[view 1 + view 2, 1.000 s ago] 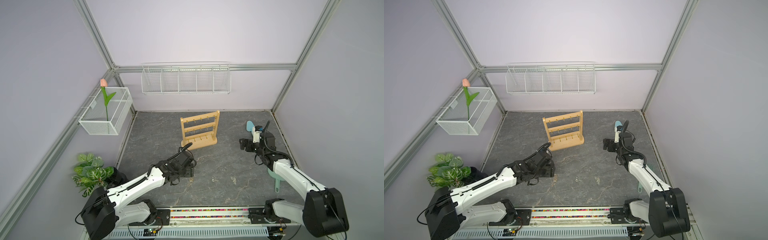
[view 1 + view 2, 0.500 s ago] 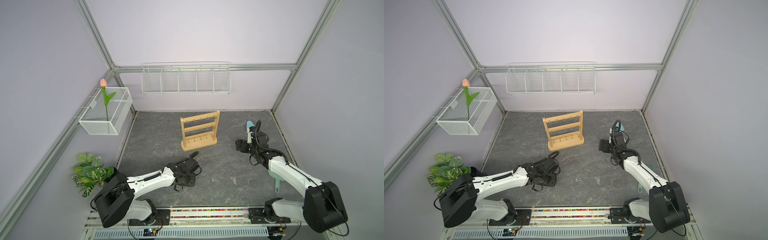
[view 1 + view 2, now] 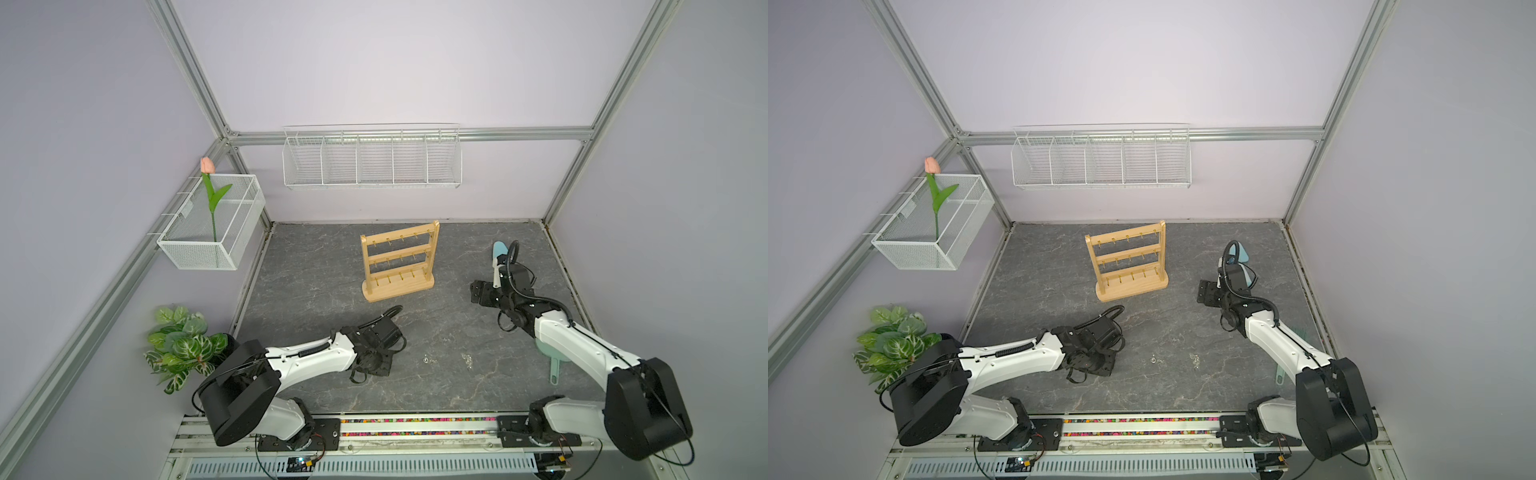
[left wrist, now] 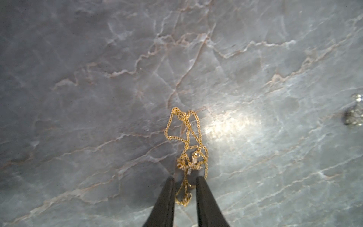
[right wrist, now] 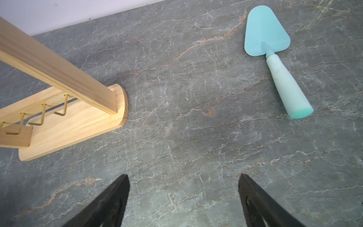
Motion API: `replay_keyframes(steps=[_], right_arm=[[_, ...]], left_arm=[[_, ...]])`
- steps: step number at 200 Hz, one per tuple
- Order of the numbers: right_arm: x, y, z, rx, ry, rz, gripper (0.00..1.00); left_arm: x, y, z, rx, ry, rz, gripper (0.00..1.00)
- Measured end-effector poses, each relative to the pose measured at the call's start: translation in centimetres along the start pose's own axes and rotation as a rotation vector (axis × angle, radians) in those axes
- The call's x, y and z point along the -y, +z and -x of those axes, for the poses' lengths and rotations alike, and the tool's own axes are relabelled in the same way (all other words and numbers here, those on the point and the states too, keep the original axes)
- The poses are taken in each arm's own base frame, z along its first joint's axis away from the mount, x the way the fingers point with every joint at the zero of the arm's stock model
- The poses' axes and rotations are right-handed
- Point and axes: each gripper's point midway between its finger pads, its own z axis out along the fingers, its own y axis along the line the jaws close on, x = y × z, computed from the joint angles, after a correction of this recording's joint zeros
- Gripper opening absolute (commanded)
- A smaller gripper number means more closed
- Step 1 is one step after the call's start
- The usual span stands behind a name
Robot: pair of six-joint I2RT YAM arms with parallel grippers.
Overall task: Hang the necklace on the jewelry display stand
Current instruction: Pick up the necklace from the center of the board.
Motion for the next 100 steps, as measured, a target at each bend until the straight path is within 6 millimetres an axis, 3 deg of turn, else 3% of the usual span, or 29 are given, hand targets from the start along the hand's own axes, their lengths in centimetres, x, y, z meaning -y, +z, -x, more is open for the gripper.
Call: replay_keyframes(steps=[100], right_arm=[[-0.01, -0.04, 0.03, -0.001, 0.0, 0.0, 0.9]], left_arm=[[0.14, 0.17, -0.21, 0.002, 0.079, 0.099, 0.09]])
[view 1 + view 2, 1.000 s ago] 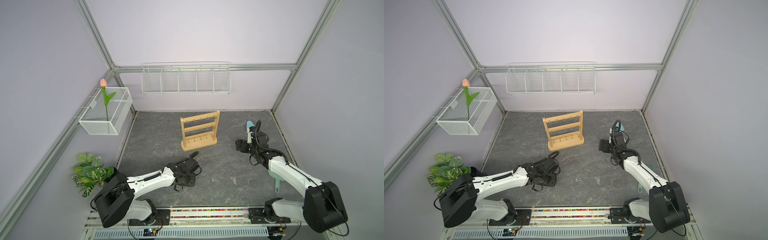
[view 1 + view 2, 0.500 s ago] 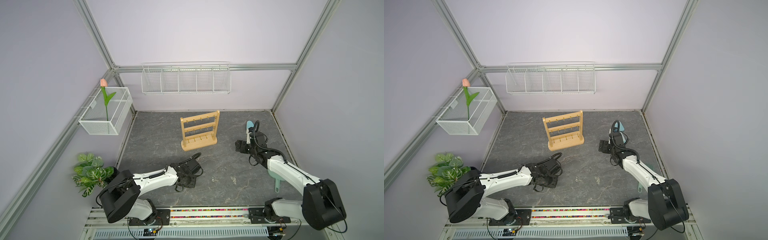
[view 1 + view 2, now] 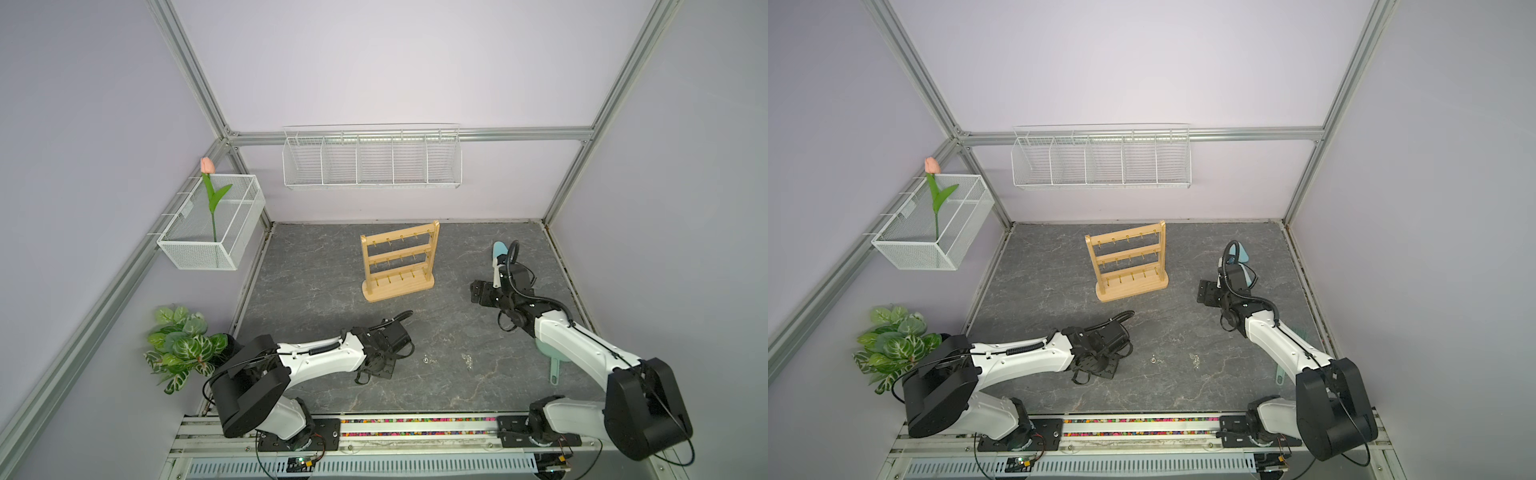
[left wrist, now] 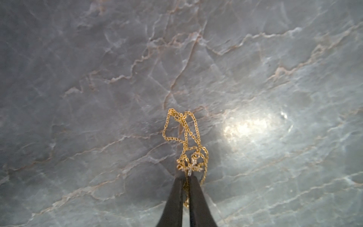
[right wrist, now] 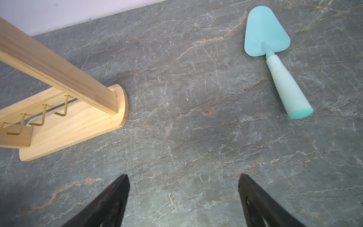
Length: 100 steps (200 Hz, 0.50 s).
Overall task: Hang the necklace on the jewelry display stand
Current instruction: Pick up the necklace from the center of the board.
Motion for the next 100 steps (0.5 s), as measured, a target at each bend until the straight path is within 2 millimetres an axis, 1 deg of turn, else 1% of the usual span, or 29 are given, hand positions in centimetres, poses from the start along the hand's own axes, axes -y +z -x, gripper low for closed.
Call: replay_keyframes(steps=[63, 100], right_arm=[[0.0, 0.0, -0.2, -0.006, -0.001, -0.001, 0.9], [-0.2, 0.0, -0.3, -0.009, -0.005, 0.006, 0.9]], left_arm=[[-0.1, -0.4, -0.4, -0.036, -0.013, 0.016, 0.01], [0.2, -1.4, 0.3, -0.023, -0.024, 0.007, 0.0]])
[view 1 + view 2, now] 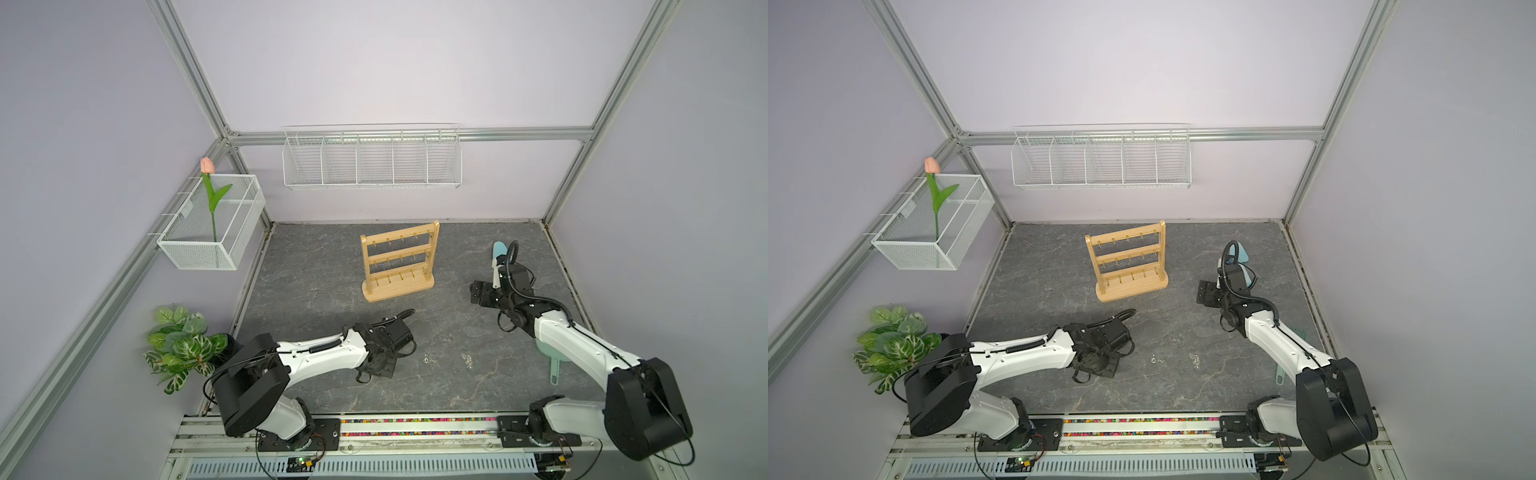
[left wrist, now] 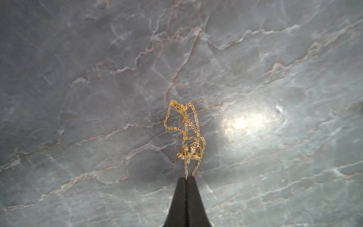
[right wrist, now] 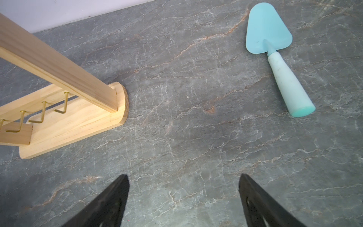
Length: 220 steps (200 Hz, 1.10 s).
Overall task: Hang the necklace on the jewelry display stand
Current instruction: Pick up the necklace from the center of the board.
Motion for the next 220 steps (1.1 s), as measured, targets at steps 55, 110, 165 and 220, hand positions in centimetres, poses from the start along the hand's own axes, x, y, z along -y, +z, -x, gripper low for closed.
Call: replay_keyframes(steps=[55, 110, 165, 220], right_arm=[[-0.4, 0.0, -0.1, -0.003, -0.007, 0.011, 0.9], [-2.3, -0.2, -0.8, -0.025, -0.036, 0.077, 0.9], [-6.7, -1.0, -1.6, -0.05, -0.127, 0.214, 0.89], [-11.3, -2.3, -2.4, -0.054, -0.193, 0.394, 0.82]], left_arm=[[-0.1, -1.5, 0.6, 0.033, -0.021, -0.006, 0.0], [-0.1, -4.1, 1.9, 0.09, -0.049, -0.022, 0.0], [0.8, -8.3, 4.3, 0.186, -0.075, -0.079, 0.0], [1.4, -13.0, 6.8, 0.287, -0.087, -0.131, 0.0]])
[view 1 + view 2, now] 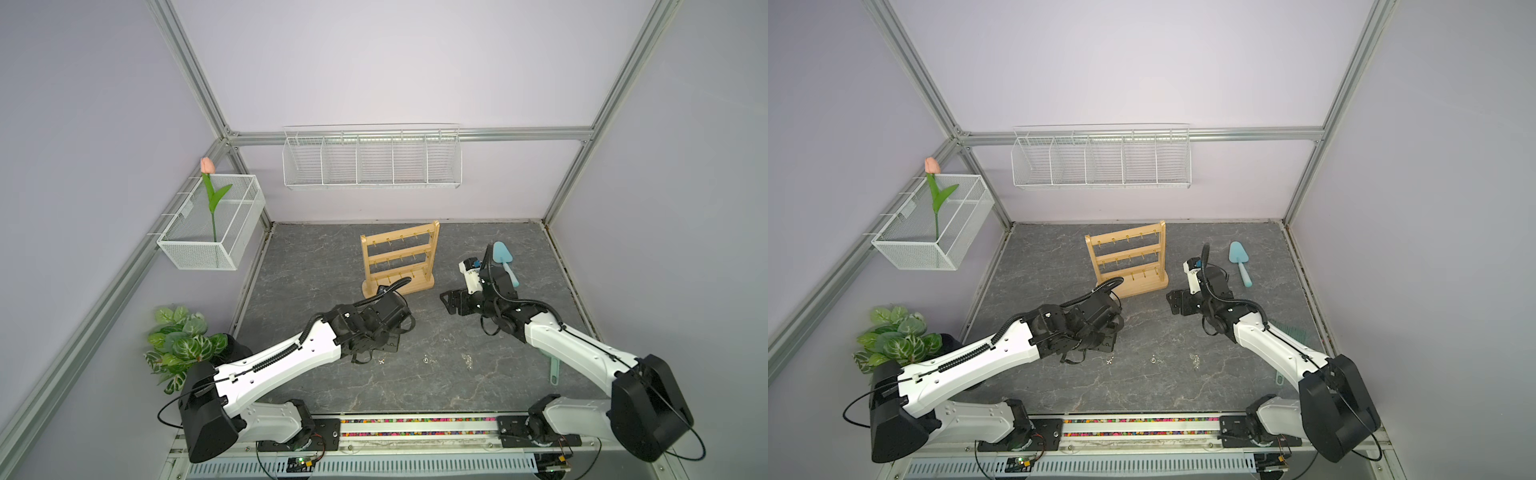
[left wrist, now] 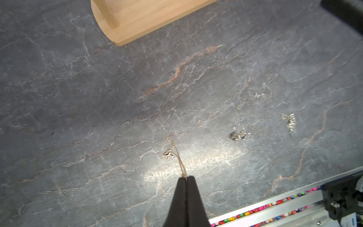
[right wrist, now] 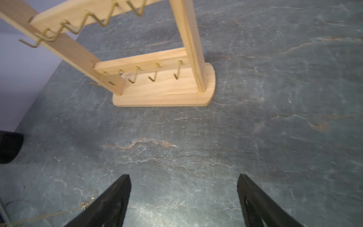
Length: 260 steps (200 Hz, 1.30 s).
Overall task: Hang the necklace on the jewelry display stand
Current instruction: Pick up the necklace from the center of the board.
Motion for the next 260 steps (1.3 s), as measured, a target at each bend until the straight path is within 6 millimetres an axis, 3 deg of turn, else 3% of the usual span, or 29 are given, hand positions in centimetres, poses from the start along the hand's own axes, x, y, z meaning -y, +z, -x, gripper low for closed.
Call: replay_keyframes(steps=[72, 125, 187, 205, 243, 260], right_arm=[[-6.2, 0.6, -1.0, -0.013, -0.076, 0.288, 0.59], [-11.1, -0.3, -1.5, -0.009, -0.141, 0.479, 0.55], [-15.2, -0.9, -1.0, 0.037, -0.184, 0.595, 0.47], [-16.4, -1.4, -1.0, 0.041, -0.205, 0.637, 0.48], [-17.7, -2.1, -1.1, 0.05, -0.262, 0.698, 0.69], [-18.0, -2.4, -1.0, 0.055, -0.285, 0.713, 0.73]], left_arm=[[0.9, -4.7, 4.0, 0.132, 0.028, -0.044, 0.0], [1.6, -7.3, 6.2, 0.187, 0.064, -0.05, 0.0], [2.0, -9.7, 8.1, 0.227, 0.114, -0.047, 0.0], [2.0, -10.1, 8.3, 0.229, 0.125, -0.045, 0.0], [2.3, -11.2, 8.9, 0.239, 0.15, -0.049, 0.0], [2.3, -11.3, 9.0, 0.238, 0.16, -0.048, 0.0]])
